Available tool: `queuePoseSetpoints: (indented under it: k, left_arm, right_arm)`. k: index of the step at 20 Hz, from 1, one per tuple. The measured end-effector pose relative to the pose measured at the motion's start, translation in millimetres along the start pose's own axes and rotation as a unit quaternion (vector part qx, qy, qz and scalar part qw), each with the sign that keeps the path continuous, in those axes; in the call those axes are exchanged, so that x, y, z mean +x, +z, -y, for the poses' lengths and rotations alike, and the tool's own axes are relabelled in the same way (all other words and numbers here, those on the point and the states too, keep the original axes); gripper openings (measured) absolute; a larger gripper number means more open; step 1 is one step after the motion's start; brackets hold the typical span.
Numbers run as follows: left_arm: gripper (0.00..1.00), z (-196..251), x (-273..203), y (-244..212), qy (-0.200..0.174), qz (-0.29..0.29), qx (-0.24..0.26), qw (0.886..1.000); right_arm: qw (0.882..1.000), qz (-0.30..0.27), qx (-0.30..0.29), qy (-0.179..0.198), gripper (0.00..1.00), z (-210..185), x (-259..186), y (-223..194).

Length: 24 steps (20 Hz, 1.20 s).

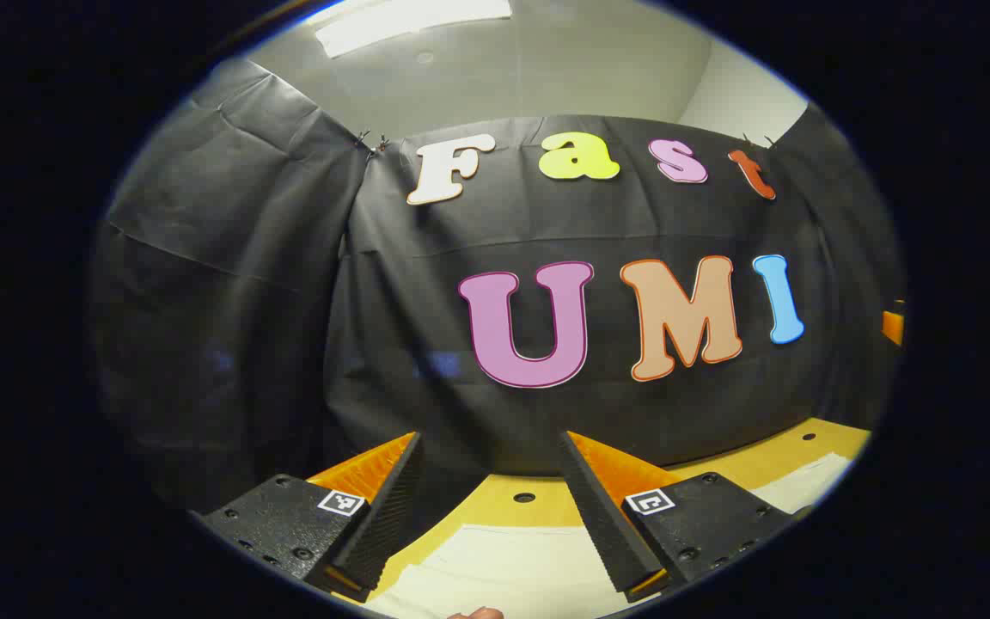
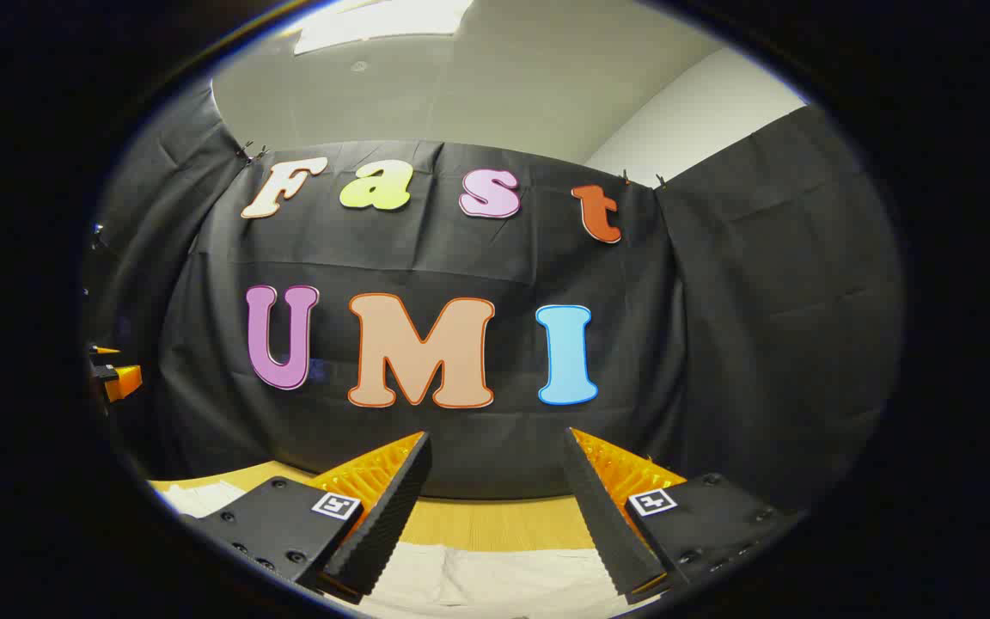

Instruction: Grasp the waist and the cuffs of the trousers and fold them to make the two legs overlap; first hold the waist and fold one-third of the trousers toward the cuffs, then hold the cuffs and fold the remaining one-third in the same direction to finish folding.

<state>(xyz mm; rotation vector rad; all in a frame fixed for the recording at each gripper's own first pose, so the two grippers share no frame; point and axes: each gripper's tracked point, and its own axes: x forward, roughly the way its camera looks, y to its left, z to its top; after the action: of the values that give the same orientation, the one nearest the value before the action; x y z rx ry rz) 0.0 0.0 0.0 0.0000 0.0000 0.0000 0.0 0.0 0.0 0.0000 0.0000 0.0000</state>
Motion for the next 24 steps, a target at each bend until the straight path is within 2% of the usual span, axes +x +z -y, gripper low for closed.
queuePoseSetpoints:
  k: [4, 20, 21, 24]
  left_arm:
    - [0.96, 6, 0, 3, -0.006, 0.003, 0.009, 1.0]
    - [0.96, -2, -4, -9, -0.002, -0.009, 0.015, 1.0]
    - [0.99, -1, -5, -10, -0.004, -0.009, 0.017, 1.0]
    - [0.96, 2, -5, -18, -0.023, -0.017, 0.038, 0.999]
  right_arm:
    - [1.0, -0.003, 0.001, -0.003, 0.97, 2, 1, -3]
    - [1.0, 0.006, 0.0, 0.004, 0.98, -3, 4, -2]
    - [1.0, 0.006, 0.001, 0.005, 0.98, -3, 6, -1]
    - [1.0, 0.011, 0.008, 0.007, 0.98, -6, 9, 0]
